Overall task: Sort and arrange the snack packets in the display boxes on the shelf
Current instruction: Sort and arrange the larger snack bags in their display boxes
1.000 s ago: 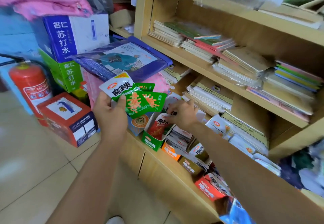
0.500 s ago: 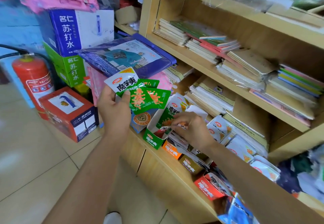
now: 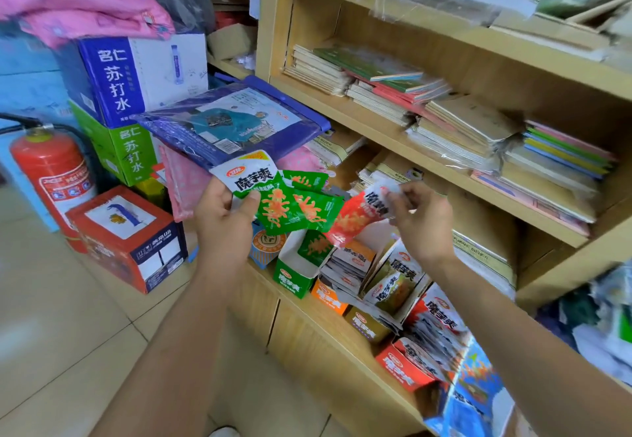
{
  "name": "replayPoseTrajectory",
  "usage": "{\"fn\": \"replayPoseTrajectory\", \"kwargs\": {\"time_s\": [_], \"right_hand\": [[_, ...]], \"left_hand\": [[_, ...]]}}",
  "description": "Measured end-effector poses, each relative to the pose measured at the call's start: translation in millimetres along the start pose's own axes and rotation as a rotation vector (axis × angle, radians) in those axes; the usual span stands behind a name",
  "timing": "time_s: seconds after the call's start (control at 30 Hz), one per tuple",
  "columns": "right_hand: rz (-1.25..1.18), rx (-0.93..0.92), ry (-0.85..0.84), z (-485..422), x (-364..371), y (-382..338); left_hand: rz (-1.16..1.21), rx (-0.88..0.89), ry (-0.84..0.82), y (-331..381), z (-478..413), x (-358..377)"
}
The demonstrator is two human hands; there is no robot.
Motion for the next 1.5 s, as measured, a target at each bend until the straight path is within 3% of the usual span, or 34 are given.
{"fn": "replayPoseTrajectory", "kwargs": {"time_s": [0.1,0.27,0.57,0.77,0.9,1.07,1.23,1.37,1.5], "right_hand": [[0.037,0.002,0.116,-9.6,-29.4,-2.9],[0.036,0.023,0.151,-11.1,-67.1,4.3],[0.175,-0.005,0.115,17.6,-135.3,14.3],[0.161,-0.119,0.145,47.9,-167.0,2.9],[0.266,-0.202,-0.039,74.9,-144.3,6.4],[0.154,0.103,-0.374,97.2,-111.4,34.2],[-0.074,0.321,-0.254,83.4,-105.6,42.3],[-0.016,0.173,-0.349,56.8,-53.9,21.4],[0.194,-0.018,-0.572,35.2,29.5,3.9]], "left_hand": [[-0.056,0.050,-0.102,-3.0,3.2,12.8],[-0.326,0.180,-0.189,-20.4,8.4,29.3],[-0.538,0.215,-0.071,-35.8,15.5,26.7],[-0.677,0.275,-0.085,-33.0,27.3,33.5],[-0.654,0.214,-0.078,-36.9,26.9,32.5],[-0.614,0.168,-0.087,-36.5,29.4,33.4],[-0.578,0.107,-0.105,-41.3,29.0,30.0],[-0.594,0.072,-0.063,-44.2,25.4,21.5],[-0.706,0.080,-0.022,-41.4,23.1,17.2]]}}
Point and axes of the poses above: each hand's wrist, its own z-axis away from the middle knuckle, its own x-axis out of the palm, y = z × x, the point moved 6 cm from there along -z, towards the middle knuckle, and after that the axes turned 9 degrees about y, right-handed, at the moved point
